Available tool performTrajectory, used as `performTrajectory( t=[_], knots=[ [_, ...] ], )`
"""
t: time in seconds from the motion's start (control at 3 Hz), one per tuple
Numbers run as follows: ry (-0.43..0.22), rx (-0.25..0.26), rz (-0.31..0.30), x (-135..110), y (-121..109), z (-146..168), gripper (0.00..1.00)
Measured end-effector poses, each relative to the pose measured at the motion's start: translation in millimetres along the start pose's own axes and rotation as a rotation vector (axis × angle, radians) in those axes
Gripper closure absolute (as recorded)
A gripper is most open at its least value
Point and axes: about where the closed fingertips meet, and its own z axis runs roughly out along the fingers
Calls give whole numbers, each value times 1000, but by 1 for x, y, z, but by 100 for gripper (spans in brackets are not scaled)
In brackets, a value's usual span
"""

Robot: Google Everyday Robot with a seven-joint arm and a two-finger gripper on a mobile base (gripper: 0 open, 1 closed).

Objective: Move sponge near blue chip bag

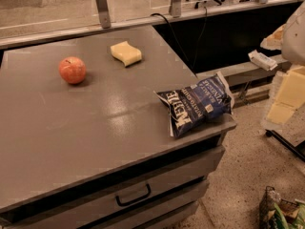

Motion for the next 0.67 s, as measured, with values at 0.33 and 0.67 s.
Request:
performTrajectory(
  t=[0.33, 0.67],
  knots=[
    [0, 0, 0, 0, 0, 0, 0],
    [-16, 8, -13, -3, -6, -1, 0]
  ],
)
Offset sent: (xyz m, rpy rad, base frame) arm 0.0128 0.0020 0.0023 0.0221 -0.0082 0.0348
